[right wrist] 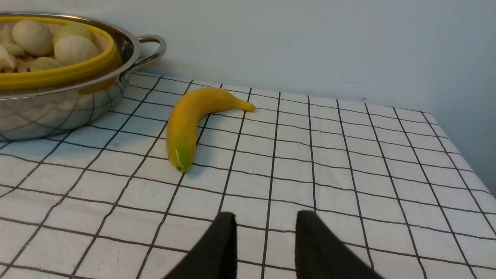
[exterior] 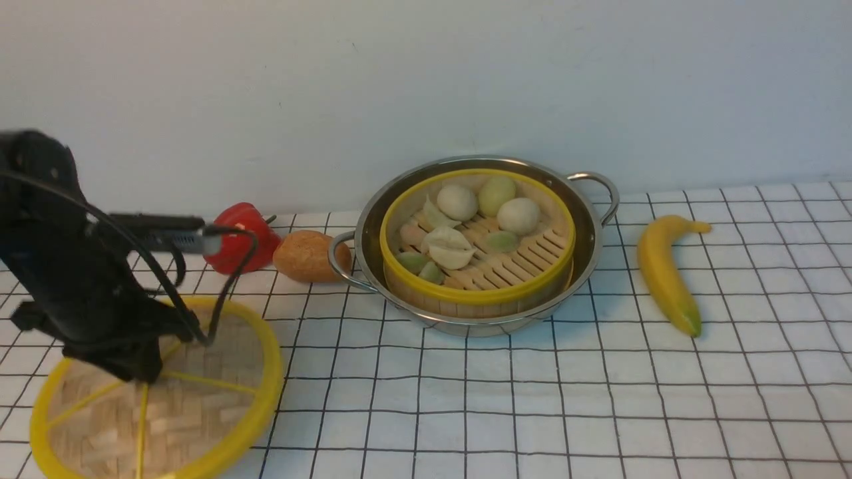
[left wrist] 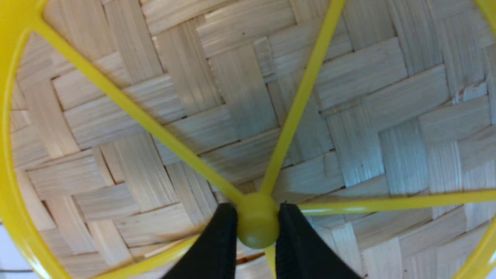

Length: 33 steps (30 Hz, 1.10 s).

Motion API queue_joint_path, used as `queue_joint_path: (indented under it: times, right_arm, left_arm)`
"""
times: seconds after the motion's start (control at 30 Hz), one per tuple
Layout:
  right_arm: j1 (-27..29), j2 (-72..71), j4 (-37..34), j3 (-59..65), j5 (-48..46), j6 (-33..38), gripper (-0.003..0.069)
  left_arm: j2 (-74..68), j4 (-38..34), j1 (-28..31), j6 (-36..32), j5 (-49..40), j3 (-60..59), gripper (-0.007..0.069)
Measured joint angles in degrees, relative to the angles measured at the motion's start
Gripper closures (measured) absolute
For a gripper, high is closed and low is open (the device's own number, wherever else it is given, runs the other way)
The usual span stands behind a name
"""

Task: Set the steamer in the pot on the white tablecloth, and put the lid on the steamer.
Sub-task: 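Place the yellow bamboo steamer lid onto the steamer in the pot with the left gripper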

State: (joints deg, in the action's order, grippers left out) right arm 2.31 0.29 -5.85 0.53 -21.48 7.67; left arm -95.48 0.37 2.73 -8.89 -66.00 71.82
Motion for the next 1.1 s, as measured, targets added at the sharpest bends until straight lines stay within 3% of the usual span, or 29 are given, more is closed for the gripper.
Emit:
queue_joint_path:
  times: [0.13,0.27,0.4,0.47,0.7,1.1]
  right_arm:
    - [0.0,0.0,0.0,0.0,0.0,0.0,0.0419]
    - [0.0,0.0,0.0,0.0,0.0,-0.1,0.0419]
    - [0.0,0.0,0.0,0.0,0.0,-0.1,0.0419]
    - [0.0,0.0,0.0,0.0,0.0,-0.1,0.0419]
    - [0.0,0.0,0.0,0.0,0.1,-0.1,0.0419]
    - [0.0,0.0,0.0,0.0,0.1,-0.1,0.0419]
  left_arm:
    - [2.3,-1.5,0.0,-5.7,-2.9,8.9,0.0510]
    - [2.5,-10.3,-1.5,-18.6,-3.1,17.4,0.0510]
    - [0.2,-14.8,-6.5,-26.2,-3.3,22.4,0.0510]
    - [-4.3,-14.7,-12.4,-29.7,-3.4,26.8,0.0510]
    - [-18.2,-12.2,-21.0,-35.4,-3.6,39.6,0.0510]
    - [-35.2,-11.9,-23.3,-41.3,-3.9,61.1,0.0510]
